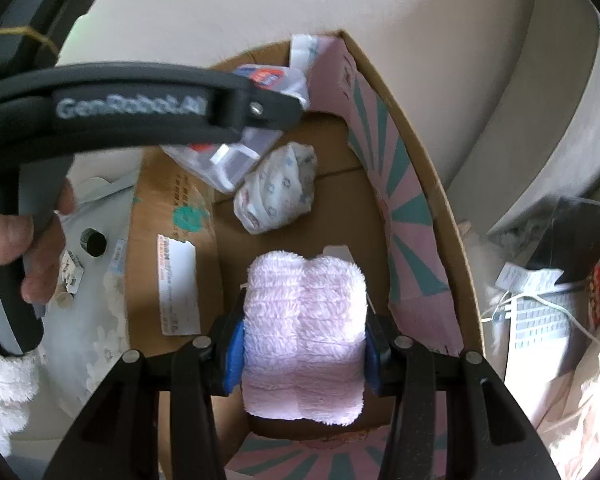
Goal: Organize objects
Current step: 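Open left tool over box to drop floss-pick box while right tool drops pink sponge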
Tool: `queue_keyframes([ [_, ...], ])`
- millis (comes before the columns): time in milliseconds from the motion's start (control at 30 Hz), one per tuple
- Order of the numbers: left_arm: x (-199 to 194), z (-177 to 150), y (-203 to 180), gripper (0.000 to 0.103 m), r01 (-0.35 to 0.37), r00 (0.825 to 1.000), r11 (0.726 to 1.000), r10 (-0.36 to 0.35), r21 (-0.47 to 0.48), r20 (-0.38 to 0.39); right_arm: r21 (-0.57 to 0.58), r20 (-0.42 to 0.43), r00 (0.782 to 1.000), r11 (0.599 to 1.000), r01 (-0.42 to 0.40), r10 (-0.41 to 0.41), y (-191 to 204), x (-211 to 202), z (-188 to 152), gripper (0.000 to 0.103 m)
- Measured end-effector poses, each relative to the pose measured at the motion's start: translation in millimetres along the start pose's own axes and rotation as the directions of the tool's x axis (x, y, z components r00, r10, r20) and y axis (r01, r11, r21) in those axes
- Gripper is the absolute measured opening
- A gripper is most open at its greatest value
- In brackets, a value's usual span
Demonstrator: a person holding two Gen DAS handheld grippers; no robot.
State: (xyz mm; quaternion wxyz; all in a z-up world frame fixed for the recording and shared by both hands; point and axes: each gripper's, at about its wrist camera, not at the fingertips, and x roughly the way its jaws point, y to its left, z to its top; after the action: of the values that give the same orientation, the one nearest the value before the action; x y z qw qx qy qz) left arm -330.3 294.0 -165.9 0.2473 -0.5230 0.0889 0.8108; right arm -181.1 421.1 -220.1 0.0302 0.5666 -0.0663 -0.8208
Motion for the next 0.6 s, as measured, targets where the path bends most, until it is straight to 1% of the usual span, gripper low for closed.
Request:
queue_keyframes([
  [33, 0.8, 1.2, -2.0, 0.056, -0.02, 1.0, 1.0, 0.02, 0.008, -0.009, 0.0, -0.012, 1.0, 1.0, 0.008, -0.008, 1.5, 0.8, 0.3, 0.05],
  [67, 1.3, 2.2, -3.3, 0.062, -0.025, 1.0, 1.0, 0.025, 0.013, -0.012, 0.006, -0.021, 1.0, 1.0, 0.01, -0.01, 1.6, 2.0, 0.0, 0.066],
  [100, 1.4, 2.1, -4.1, 0.095, -0.017, 1.0, 1.0, 0.018, 0.014, -0.01, 0.012, -0.02, 1.0, 1.0, 0.007, -0.006, 1.9, 2.2, -0.7, 0.086],
  [133, 0.1, 1.7, -4.4, 0.103, -0.008, 1.0, 1.0, 0.008, 0.01, 0.003, 0.02, -0.012, 1.0, 1.0, -0.002, 0.002, 2.0, 1.5, -2.0, 0.09],
  [167, -0.9, 0.9, -4.2, 0.103, -0.002, 1.0, 1.0, 0.002, 0.007, 0.008, 0.03, -0.007, 1.0, 1.0, -0.011, 0.011, 1.4, 0.9, -3.2, 0.092],
  [267, 1.2, -3.0, -2.2, 0.103, 0.003, 1.0, 1.0, -0.003, 0.0, -0.01, 0.046, -0.006, 1.0, 0.999, -0.016, 0.016, 1.3, 1.0, -8.5, 0.095],
  [433, -0.9, -8.1, -2.1, 0.103, 0.0, 1.0, 1.0, 0.0, -0.008, -0.016, 0.03, -0.004, 1.0, 1.0, 0.002, -0.002, 6.9, -2.5, -12.4, 0.095],
  [600, -13.9, -10.6, 2.1, 0.103, 0.002, 1.0, 0.999, -0.002, -0.038, 0.012, 0.037, -0.003, 1.0, 0.999, -0.008, 0.008, 10.7, -7.0, -13.7, 0.095],
])
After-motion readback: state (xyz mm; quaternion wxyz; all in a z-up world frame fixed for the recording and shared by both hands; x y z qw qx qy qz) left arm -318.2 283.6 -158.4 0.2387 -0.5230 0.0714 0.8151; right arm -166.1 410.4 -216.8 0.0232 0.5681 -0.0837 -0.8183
